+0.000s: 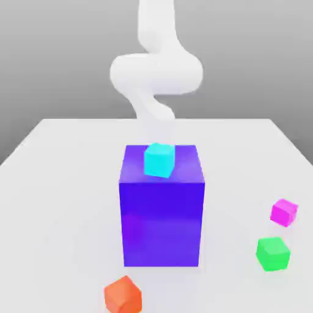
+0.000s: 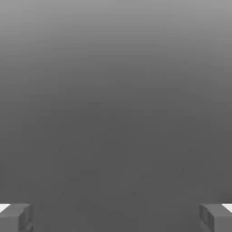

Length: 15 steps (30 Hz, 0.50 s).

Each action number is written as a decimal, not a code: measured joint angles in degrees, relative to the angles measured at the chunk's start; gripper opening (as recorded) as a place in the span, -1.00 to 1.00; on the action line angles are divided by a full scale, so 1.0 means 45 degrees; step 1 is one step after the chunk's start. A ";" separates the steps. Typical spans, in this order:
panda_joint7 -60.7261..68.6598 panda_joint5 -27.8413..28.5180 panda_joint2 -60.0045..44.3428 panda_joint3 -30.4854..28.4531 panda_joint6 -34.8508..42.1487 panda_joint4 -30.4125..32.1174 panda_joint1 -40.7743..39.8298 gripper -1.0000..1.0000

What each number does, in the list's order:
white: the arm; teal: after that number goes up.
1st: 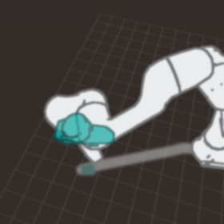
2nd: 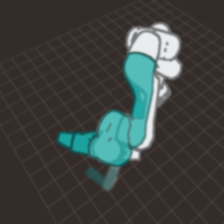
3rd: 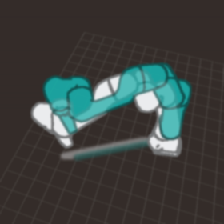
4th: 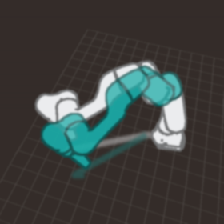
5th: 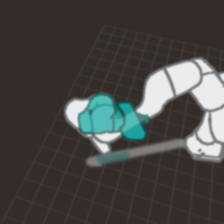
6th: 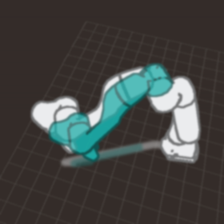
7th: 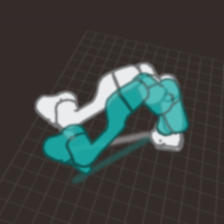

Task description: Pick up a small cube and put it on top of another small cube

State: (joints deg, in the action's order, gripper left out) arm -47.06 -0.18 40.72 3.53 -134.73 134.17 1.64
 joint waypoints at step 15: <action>-0.2510 0.0927 -0.6926 0.4947 -0.4011 0.3222 0.2567 0.00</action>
State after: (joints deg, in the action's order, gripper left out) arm -58.36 3.99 9.56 25.80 -152.78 148.67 13.19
